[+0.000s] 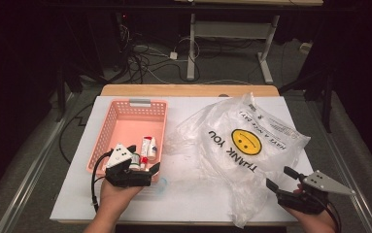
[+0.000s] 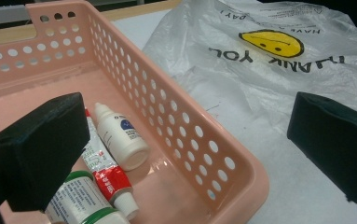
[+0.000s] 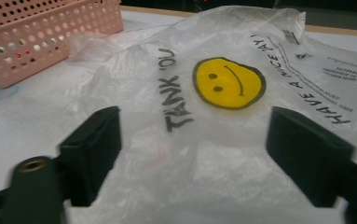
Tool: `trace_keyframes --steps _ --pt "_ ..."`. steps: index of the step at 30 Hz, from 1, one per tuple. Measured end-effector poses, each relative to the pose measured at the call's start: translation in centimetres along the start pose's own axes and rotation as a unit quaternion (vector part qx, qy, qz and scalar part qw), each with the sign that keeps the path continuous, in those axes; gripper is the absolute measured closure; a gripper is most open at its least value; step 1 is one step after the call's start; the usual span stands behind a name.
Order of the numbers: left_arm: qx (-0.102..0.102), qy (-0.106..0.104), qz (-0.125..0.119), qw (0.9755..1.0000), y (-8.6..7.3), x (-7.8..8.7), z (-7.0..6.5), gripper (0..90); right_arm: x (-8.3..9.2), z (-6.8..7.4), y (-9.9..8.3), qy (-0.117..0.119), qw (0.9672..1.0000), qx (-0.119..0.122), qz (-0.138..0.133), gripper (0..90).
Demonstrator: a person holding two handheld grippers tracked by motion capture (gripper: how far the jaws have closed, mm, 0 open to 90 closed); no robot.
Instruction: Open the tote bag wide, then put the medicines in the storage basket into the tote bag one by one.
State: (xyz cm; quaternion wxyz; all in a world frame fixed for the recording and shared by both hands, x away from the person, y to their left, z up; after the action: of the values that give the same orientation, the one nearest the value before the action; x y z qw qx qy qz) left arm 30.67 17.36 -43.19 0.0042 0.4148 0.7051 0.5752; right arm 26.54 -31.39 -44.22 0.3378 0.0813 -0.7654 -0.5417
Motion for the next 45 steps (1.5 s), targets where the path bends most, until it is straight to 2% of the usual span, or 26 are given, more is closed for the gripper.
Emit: trace_keyframes --steps 6,10,13,21,29,34,36,42,45 --pt "-0.006 -0.008 -0.001 0.9999 -0.1 0.1 0.1 0.0 -2.1 -0.4 1.0 0.003 1.0000 0.009 0.000 0.0" --pt "-0.002 -0.008 -0.001 1.0000 -0.2 0.3 0.1 0.0 -3.2 -0.6 1.8 0.005 0.9999 0.007 0.014 0.0" --pt "0.003 -0.008 -0.001 1.0000 -0.2 0.5 0.2 0.0 -4.0 -0.6 2.4 0.007 0.9998 0.011 0.014 0.0" --pt "0.004 -0.010 0.005 0.9999 -0.2 0.4 0.2 0.0 -6.4 -0.1 5.1 0.019 0.9993 0.031 -0.002 0.0" --pt "-0.006 -0.013 -0.001 0.9999 -0.2 0.3 0.0 0.0 -9.0 0.7 7.3 0.037 0.9981 0.048 -0.012 0.0" --pt "-0.018 -0.012 -0.001 0.9998 -0.3 0.2 -0.2 0.0 -10.1 1.2 8.5 0.052 0.9964 0.063 -0.024 0.0" --pt "-0.016 -0.010 -0.007 0.9998 -0.2 0.2 -0.3 0.0 -10.4 1.7 9.0 0.058 0.9948 0.081 -0.020 0.0" --pt "-0.012 -0.009 -0.011 0.9998 -0.8 0.6 -0.5 0.0 -11.1 2.6 9.4 0.091 0.9920 0.085 -0.019 0.0" --pt "-0.019 -0.006 -0.007 0.9998 -0.9 0.8 -0.6 0.0 -11.6 2.9 9.6 0.100 0.9904 0.095 -0.011 0.1"
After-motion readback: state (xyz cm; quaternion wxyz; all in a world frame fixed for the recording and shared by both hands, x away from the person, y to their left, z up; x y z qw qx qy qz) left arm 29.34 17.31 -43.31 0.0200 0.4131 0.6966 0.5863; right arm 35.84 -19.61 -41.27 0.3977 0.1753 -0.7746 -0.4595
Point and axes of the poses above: each handheld gripper's, and its own axes: x roughly backward along the jaws, y roughly out of its top, z roughly to its left, the point moved 1 cm from there along -x, roughly forward along the jaws, and after that the axes turned 15 degrees about x, right-handed, at the moved point
